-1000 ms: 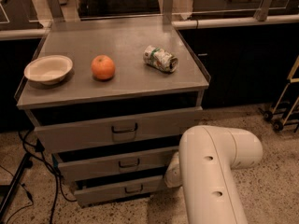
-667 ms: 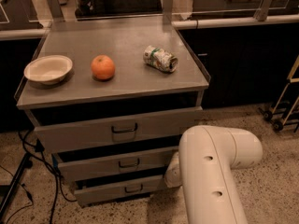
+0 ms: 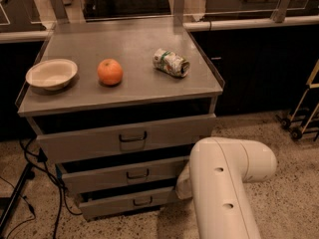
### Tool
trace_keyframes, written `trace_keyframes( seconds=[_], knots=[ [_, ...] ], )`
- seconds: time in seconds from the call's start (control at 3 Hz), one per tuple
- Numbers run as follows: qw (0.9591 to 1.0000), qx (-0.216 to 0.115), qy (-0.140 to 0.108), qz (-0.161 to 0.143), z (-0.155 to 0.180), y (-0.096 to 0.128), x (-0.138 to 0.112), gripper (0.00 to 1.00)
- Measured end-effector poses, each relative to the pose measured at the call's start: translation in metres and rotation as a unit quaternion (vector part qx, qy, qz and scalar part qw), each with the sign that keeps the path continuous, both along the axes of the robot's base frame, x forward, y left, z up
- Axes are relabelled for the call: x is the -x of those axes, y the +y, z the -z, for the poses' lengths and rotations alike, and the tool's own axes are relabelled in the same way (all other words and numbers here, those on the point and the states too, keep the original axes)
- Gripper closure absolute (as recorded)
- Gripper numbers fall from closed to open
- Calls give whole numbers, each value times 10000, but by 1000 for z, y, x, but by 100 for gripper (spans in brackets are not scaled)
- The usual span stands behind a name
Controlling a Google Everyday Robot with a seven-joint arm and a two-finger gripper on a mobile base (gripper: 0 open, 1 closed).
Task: Close bottom drawer
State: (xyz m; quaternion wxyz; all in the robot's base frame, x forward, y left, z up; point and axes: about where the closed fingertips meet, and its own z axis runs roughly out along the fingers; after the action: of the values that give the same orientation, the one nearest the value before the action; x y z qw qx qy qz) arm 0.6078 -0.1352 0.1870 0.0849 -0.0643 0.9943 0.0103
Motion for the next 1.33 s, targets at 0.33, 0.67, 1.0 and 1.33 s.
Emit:
trace_keyframes(
  seconds=[0.33,0.67,1.0,1.33],
  knots=[
    [9996,-43,35,285,8,-5,-10,100],
    [9986,-56,33,525,13,-10,-19,100],
    [9975,9,-2,702,16,-16,-26,100],
    [9970,52,-27,769,16,-19,-29,100]
  ],
)
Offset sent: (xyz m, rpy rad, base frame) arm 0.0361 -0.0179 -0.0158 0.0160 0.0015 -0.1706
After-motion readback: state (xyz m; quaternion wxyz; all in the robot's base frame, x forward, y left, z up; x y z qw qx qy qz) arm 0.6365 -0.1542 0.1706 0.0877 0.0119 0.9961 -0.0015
